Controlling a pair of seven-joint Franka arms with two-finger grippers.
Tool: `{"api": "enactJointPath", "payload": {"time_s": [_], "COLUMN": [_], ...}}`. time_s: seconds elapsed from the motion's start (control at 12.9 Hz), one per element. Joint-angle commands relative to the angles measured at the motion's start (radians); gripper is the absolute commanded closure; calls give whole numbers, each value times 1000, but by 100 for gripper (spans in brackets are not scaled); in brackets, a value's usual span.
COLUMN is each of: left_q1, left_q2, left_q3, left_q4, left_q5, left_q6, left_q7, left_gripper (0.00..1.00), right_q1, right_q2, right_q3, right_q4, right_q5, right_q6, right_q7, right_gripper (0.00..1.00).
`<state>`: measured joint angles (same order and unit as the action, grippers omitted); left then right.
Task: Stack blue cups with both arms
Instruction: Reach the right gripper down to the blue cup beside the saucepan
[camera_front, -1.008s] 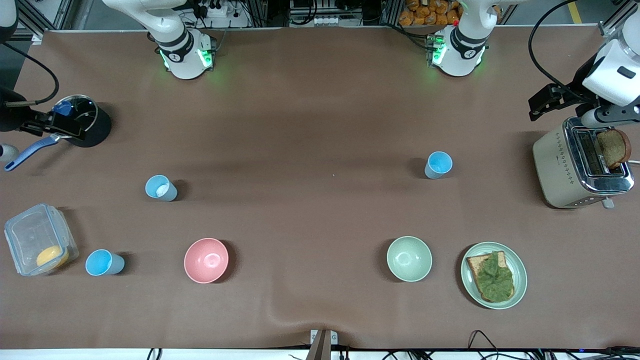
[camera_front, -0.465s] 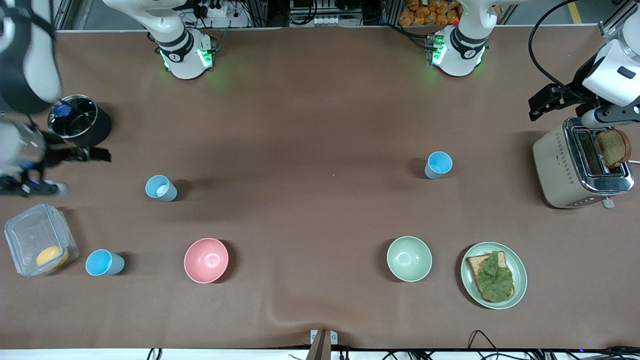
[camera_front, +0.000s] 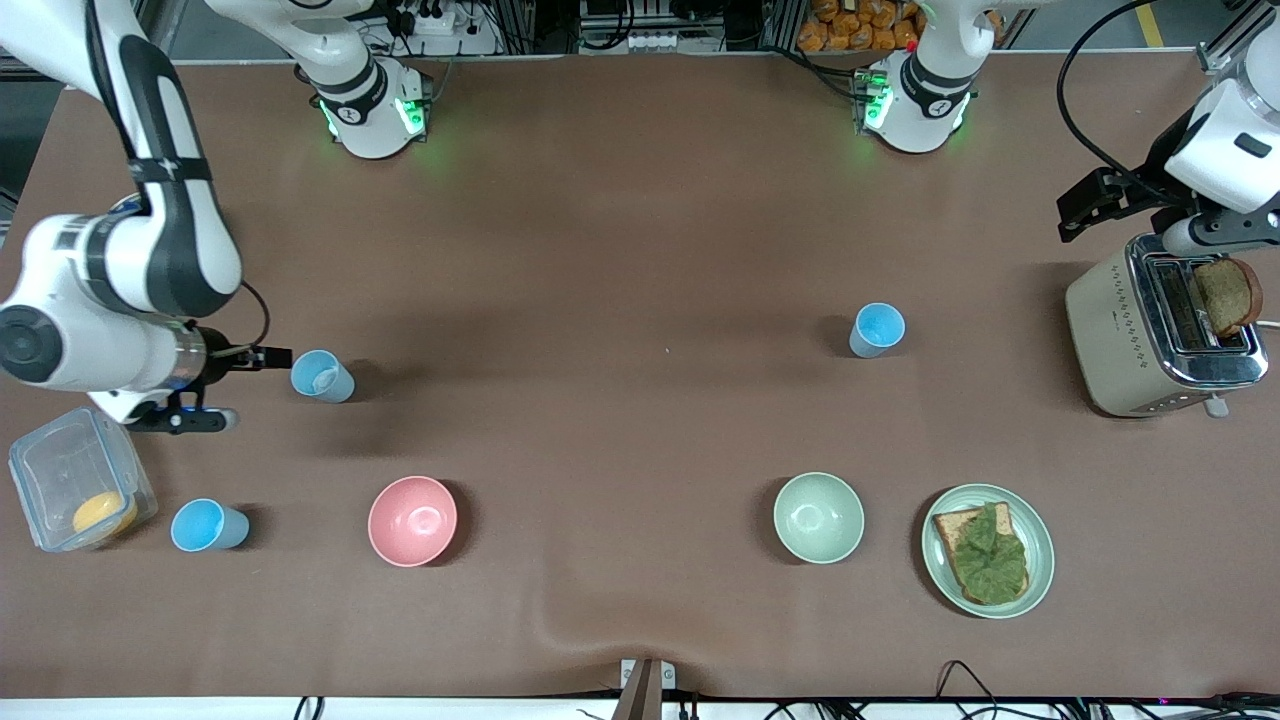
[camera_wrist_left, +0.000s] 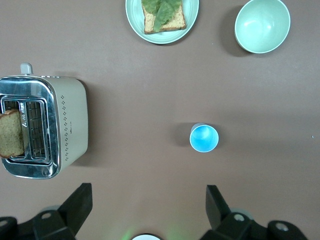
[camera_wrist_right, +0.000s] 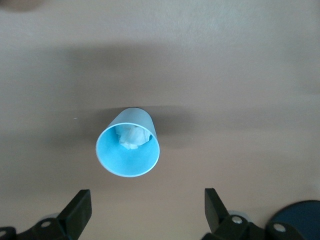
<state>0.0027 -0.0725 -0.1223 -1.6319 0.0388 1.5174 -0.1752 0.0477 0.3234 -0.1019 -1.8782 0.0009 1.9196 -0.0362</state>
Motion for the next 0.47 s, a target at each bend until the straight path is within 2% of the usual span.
{"api": "enactJointPath", "payload": {"time_s": [0.0,0.39], "left_q1": [7,6], "left_q2": [-10,-10], "left_q3": [-2,-4], "left_q4": [-3,-3], "left_q5": [-11,-11], "left_q6": [3,3], "left_q7": [17,16], "left_gripper": [0,0], "right_q1": [-12,-46], "right_q2": [-40,23], "right_q3": [10,10], "right_q4": [-123,-139], "right_q5": [-10,-7], "right_q6": [109,170], "right_q7": [-17,-21], "right_gripper": [0,0]}}
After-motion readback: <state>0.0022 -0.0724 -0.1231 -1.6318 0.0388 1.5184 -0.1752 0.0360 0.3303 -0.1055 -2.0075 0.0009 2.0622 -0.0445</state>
